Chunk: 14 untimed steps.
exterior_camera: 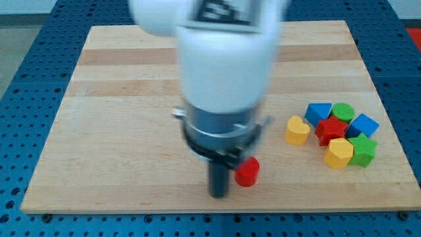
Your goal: Push the red circle parallel to the yellow hexagon
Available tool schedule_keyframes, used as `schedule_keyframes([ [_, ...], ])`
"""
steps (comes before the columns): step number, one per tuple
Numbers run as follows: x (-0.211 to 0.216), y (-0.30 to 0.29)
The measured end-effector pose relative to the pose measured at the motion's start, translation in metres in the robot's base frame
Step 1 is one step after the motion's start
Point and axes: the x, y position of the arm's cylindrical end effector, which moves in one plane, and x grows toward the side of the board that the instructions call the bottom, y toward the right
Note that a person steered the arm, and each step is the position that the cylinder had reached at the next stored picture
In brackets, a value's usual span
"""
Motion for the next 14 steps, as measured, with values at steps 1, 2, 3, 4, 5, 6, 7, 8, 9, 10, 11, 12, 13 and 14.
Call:
schedule_keyframes([
  [1, -0.041, -0.040],
  [2, -0.027, -0.035],
  [3, 0.008, -0.018],
  [4, 0.032, 0.007],
  [5, 0.024, 0.037],
  [6, -0.017, 0.040],
  [7, -0.058, 0.027],
  [8, -0.051, 0.038],
  [9, -0.020, 0.058],
  [10, 0.009, 0.079],
  [11, 0.032, 0.097],
  [12, 0.032, 0.103],
  [13, 0.032, 0.165],
  [14, 0.032, 0.201],
])
